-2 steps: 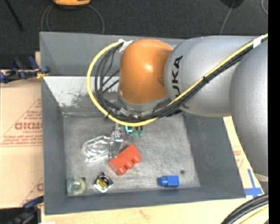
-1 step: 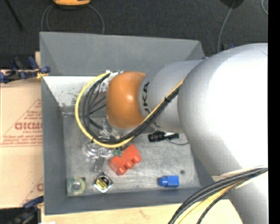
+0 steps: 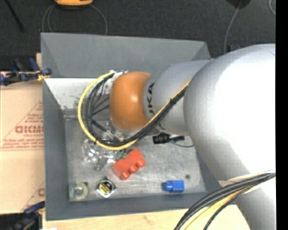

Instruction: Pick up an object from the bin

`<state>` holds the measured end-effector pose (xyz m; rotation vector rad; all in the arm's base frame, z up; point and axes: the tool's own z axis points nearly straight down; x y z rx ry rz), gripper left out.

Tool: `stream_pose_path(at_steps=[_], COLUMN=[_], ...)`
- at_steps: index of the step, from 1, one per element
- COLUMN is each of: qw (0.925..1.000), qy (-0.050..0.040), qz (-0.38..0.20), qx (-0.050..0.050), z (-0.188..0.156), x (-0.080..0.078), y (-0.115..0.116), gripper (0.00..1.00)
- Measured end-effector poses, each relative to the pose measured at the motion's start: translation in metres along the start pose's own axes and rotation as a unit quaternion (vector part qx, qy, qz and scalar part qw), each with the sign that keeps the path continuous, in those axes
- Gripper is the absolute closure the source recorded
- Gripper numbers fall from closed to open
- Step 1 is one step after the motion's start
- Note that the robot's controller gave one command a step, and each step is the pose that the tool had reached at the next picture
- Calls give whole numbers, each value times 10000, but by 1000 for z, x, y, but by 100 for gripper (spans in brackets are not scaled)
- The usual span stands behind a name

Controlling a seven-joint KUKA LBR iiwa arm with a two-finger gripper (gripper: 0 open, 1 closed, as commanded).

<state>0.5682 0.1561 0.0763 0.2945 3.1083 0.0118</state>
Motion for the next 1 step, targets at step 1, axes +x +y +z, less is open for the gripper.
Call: stream_pose_path(at_steps=[1], qw=[9997], qy=[59], qz=[-231], qx=[25], z=[-148], x=[-5], y=[-7], gripper=[100])
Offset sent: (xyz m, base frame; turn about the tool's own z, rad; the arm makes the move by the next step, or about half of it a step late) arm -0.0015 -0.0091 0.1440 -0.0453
